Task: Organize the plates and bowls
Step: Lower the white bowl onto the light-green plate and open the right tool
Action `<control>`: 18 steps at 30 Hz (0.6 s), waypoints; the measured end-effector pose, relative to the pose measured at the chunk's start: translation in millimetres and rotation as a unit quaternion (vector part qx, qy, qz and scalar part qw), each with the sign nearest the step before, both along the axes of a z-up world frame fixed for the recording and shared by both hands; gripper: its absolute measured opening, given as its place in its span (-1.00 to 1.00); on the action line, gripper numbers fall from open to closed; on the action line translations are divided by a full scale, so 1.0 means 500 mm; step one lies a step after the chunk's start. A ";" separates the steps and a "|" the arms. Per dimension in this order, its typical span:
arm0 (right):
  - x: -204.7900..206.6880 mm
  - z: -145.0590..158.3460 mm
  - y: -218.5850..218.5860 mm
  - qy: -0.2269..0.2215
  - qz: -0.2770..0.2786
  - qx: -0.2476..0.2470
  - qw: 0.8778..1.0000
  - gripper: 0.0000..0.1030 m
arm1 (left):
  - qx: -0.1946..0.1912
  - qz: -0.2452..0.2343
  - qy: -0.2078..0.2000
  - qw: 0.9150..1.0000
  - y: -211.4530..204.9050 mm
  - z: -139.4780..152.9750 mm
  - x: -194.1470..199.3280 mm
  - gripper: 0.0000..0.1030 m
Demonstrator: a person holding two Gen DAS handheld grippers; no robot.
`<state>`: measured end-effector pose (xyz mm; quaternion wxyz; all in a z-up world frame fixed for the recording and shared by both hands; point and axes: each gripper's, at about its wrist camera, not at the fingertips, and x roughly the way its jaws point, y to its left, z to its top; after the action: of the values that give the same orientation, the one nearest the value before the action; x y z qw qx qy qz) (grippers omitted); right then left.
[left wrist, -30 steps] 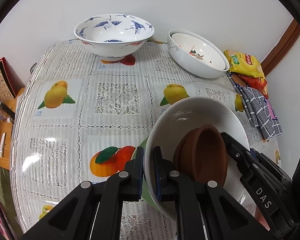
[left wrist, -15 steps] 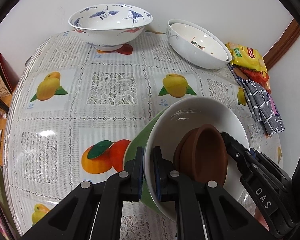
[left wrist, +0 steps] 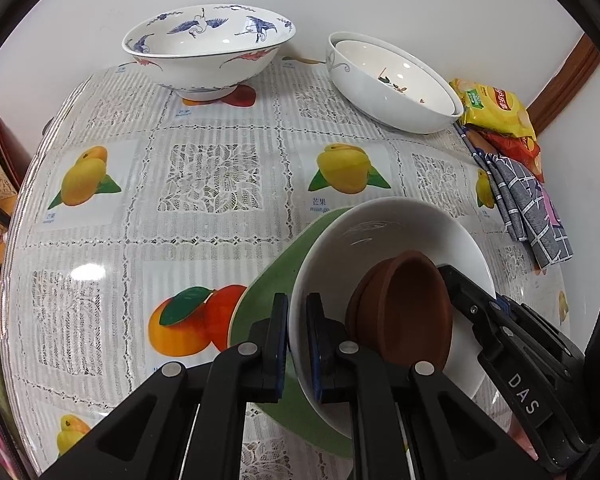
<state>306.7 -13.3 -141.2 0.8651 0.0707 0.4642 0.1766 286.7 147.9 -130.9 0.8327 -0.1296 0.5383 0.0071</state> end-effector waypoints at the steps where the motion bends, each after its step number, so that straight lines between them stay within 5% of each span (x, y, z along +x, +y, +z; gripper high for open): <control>1: 0.001 -0.001 0.000 0.000 0.000 0.000 1.000 -0.81 | 0.001 0.000 0.000 1.000 0.000 0.000 0.000 -0.82; 18: -0.003 0.007 -0.001 -0.011 0.022 -0.012 1.000 -0.78 | 0.019 0.005 -0.026 0.999 -0.006 0.029 -0.024 -0.79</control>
<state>305.4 -13.7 -137.8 0.8669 0.0483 0.4582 0.1904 274.9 144.8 -116.4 0.8484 -0.1163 0.5160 0.0181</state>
